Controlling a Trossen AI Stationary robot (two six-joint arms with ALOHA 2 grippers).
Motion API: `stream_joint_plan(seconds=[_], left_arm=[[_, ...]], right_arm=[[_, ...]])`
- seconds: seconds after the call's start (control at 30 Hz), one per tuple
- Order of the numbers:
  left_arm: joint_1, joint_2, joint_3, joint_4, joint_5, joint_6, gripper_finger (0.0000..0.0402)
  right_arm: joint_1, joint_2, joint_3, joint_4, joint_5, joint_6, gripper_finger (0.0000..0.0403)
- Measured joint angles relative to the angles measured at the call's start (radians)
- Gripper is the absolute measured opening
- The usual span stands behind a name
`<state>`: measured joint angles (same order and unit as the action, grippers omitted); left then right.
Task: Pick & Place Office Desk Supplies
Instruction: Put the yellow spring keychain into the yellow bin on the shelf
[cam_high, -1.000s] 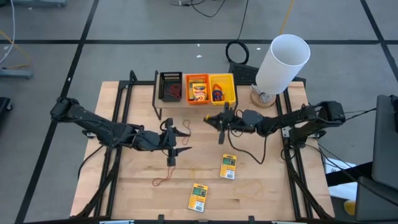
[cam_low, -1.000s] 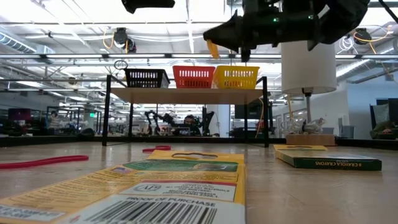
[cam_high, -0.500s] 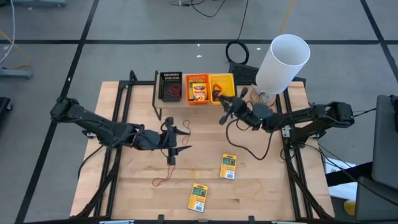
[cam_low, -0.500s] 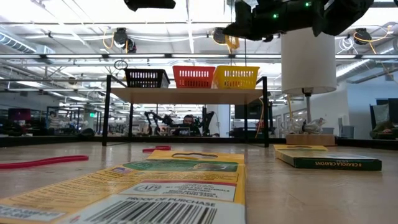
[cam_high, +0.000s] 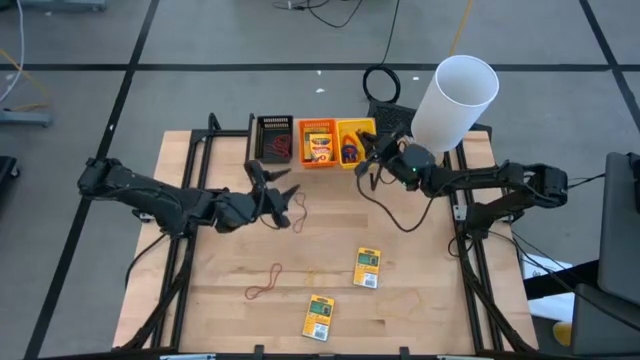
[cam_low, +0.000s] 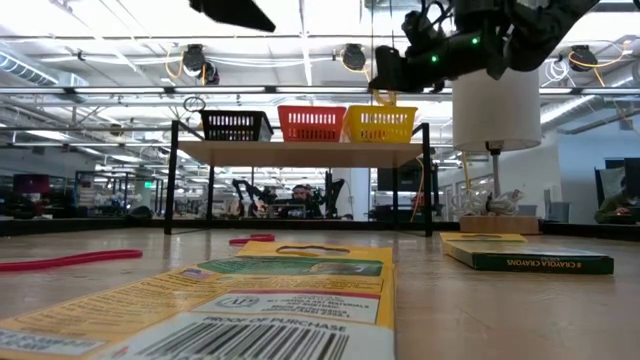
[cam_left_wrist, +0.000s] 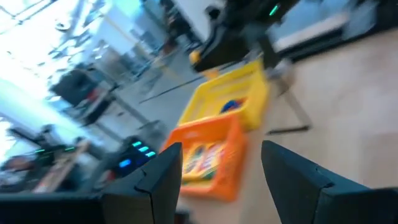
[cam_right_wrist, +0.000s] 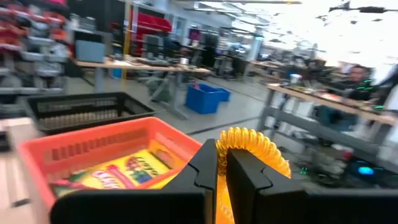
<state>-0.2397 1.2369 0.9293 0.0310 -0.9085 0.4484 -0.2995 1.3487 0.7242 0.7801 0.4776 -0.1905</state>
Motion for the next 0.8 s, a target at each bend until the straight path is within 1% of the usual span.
stream_joint_plan(seconds=[0.13,0.3,0.43,0.63,0.8], left_arm=[[0.024,-0.005,0.0,0.005,-0.037,0.071,0.0209],[0.056,-0.004,0.0,0.003,-0.036,0.08,0.0209],[0.076,-0.003,0.0,-0.003,-0.036,0.077,0.0209],[0.085,-0.003,0.0,-0.005,-0.036,0.067,0.0209],[0.085,-0.003,0.0,-0.005,-0.036,0.062,0.0209]], right_arm=[[-0.033,0.0,0.0,-0.012,-0.089,0.037,0.0022],[-0.048,0.0,0.0,-0.014,-0.116,0.048,0.0057],[-0.048,0.0,0.0,-0.031,-0.117,0.047,0.0104],[-0.048,0.0,0.0,-0.057,-0.116,0.048,0.0189],[-0.048,0.0,0.0,-0.064,-0.114,0.088,0.0247]])
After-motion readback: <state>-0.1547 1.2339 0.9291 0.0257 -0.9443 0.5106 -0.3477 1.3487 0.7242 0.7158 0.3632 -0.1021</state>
